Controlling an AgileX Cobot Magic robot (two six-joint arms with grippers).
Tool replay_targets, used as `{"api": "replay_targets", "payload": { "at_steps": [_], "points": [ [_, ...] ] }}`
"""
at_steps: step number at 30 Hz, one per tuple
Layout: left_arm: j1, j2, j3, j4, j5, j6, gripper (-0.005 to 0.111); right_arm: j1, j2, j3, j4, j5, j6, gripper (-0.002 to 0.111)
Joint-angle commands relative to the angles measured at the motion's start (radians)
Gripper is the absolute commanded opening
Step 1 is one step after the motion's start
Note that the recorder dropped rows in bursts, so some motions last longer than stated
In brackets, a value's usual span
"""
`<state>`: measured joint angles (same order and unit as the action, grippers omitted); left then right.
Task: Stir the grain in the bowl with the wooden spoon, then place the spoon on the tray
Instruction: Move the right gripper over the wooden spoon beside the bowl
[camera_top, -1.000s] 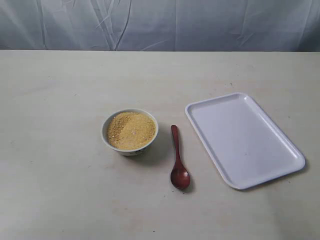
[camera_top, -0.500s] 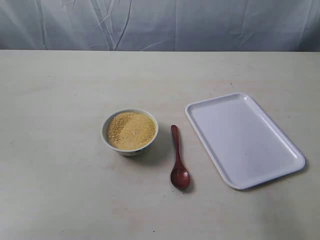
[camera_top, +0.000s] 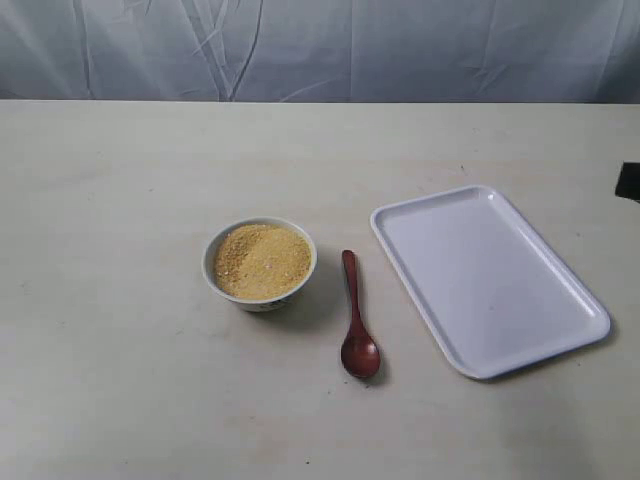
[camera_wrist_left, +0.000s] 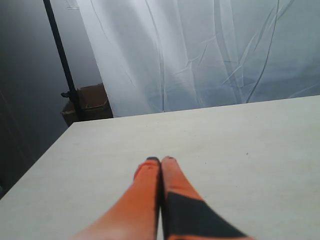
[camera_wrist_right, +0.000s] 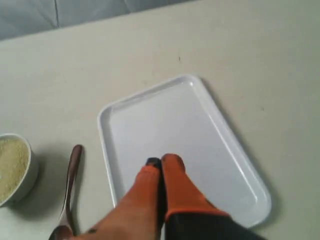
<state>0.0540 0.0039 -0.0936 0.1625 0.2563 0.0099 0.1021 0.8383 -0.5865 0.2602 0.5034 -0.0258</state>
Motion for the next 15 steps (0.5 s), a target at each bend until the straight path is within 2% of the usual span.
{"api": "replay_targets", "payload": {
  "at_steps": [1, 6, 10, 15],
  "points": [
    [-0.006, -0.004, 0.003, -0.001, -0.005, -0.002, 0.0, 0.014, 0.164, -0.123, 0.039, 0.139, -0.059, 0.0],
    [-0.006, -0.004, 0.003, -0.001, -0.005, -0.002, 0.0, 0.152, 0.358, -0.23, 0.039, 0.207, -0.07, -0.001],
    [-0.006, -0.004, 0.003, -0.001, -0.005, -0.002, 0.0, 0.308, 0.508, -0.299, 0.037, 0.178, -0.046, -0.001],
    [-0.006, -0.004, 0.003, -0.001, -0.005, -0.002, 0.0, 0.435, 0.679, -0.38, 0.033, 0.118, 0.017, -0.001]
  ]
}}
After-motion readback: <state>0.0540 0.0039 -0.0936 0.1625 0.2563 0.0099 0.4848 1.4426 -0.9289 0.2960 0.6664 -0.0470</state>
